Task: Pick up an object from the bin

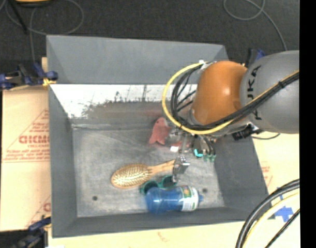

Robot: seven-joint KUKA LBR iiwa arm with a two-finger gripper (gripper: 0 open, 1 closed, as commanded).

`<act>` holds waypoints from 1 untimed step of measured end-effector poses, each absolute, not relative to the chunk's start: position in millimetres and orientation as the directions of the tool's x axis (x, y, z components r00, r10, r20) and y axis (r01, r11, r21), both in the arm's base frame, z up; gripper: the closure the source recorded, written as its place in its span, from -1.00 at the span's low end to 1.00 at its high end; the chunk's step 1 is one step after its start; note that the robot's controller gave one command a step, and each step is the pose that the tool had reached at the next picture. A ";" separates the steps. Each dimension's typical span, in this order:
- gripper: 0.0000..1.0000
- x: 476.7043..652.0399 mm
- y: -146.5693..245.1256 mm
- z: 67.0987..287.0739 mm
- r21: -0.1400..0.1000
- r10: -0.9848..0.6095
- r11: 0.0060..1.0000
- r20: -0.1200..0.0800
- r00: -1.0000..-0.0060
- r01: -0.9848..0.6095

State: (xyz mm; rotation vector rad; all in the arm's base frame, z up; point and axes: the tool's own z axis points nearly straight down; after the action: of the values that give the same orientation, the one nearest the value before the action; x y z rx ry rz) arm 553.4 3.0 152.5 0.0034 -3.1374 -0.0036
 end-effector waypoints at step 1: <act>-1.00 555.2 3.0 156.5 0.002 -0.002 1.000 -0.003 -1.000 -0.002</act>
Offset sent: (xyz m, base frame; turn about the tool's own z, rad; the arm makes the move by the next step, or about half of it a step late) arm -0.0148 0.0199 -0.0794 -0.2923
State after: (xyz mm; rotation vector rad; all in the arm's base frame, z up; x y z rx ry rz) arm 555.2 3.0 156.5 0.0033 -3.1448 -0.0038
